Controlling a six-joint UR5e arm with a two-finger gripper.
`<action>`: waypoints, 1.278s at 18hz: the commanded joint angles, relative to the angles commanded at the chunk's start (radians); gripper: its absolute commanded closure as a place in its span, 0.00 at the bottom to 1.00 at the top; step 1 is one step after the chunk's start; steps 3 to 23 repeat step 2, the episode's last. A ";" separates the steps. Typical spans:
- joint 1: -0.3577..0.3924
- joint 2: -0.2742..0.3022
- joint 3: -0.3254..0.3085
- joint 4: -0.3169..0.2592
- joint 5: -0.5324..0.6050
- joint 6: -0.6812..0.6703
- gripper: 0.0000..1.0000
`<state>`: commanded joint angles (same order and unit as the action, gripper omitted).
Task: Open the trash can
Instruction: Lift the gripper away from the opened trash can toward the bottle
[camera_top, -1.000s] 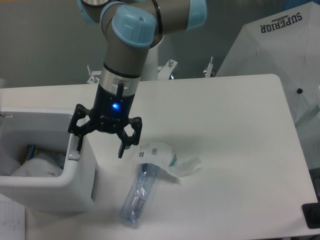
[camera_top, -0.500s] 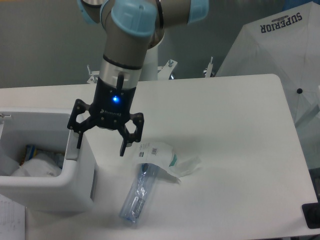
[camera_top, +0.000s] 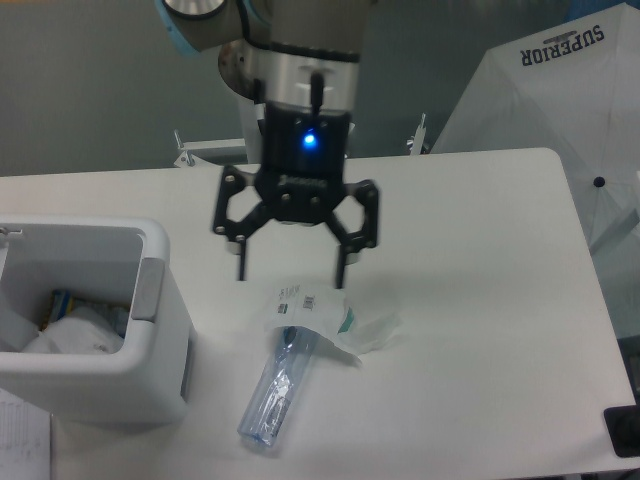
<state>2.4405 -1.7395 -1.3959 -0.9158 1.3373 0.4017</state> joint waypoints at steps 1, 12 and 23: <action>0.002 0.000 -0.002 0.002 0.038 0.002 0.00; 0.006 0.000 -0.003 0.000 0.077 0.002 0.00; 0.006 0.000 -0.003 0.000 0.077 0.002 0.00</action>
